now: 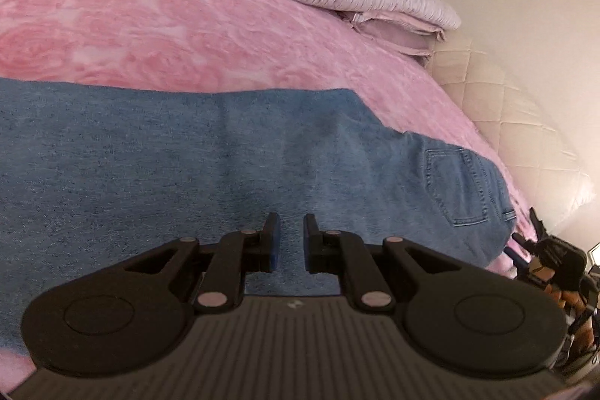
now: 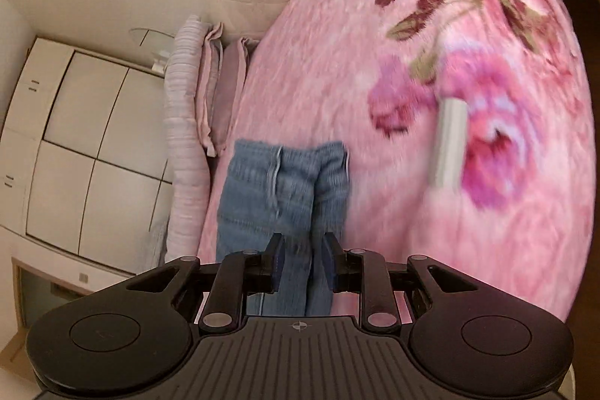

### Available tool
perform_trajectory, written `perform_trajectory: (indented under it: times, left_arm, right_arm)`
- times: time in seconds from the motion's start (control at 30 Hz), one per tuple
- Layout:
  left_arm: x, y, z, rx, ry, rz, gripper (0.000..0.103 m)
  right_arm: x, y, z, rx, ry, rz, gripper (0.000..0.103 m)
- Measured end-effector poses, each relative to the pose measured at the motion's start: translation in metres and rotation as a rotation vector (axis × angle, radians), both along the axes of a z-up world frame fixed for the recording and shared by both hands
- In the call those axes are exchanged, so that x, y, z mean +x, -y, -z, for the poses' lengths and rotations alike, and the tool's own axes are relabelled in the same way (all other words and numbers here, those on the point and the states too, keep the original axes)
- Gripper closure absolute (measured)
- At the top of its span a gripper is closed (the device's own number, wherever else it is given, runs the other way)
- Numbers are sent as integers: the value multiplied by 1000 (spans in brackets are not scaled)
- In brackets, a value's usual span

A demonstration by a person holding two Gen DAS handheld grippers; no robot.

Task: Fold clothes
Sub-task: 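Grasp the jeans waistband with the right gripper and pull it straight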

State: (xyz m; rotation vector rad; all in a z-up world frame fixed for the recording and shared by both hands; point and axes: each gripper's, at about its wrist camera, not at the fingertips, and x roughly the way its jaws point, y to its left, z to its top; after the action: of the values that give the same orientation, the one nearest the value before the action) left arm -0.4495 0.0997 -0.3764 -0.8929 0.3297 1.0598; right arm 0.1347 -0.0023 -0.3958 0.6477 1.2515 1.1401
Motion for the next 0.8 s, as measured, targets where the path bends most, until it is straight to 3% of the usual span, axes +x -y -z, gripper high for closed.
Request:
perform_trajectory:
  times: [0.13, 0.2, 0.37, 0.5, 0.53, 0.7, 0.8]
  left_arm:
    - [-1, -4, 9, -19, -7, -14, 95]
    - [3, -4, 12, -19, -15, -11, 96]
    - [5, -2, 10, 0, -58, 18, 96]
    - [2, 1, 16, 12, -85, 28, 97]
    - [1, 2, 16, 11, -88, 25, 98]
    - [-11, 13, 4, 35, -130, -7, 98]
    - [-20, 22, -3, 44, -179, -43, 95]
  right_arm:
    - [14, -14, 4, 19, 7, -1, 77]
    - [15, -22, -1, 41, 54, -32, 91]
    - [4, -14, -34, 118, 315, -65, 97]
    - [2, -23, 3, -34, 302, -54, 97]
    - [-2, -21, 7, -21, 299, -41, 97]
    - [-25, -18, -25, -151, 419, 2, 89]
    - [-51, -11, -51, -188, 593, 42, 81]
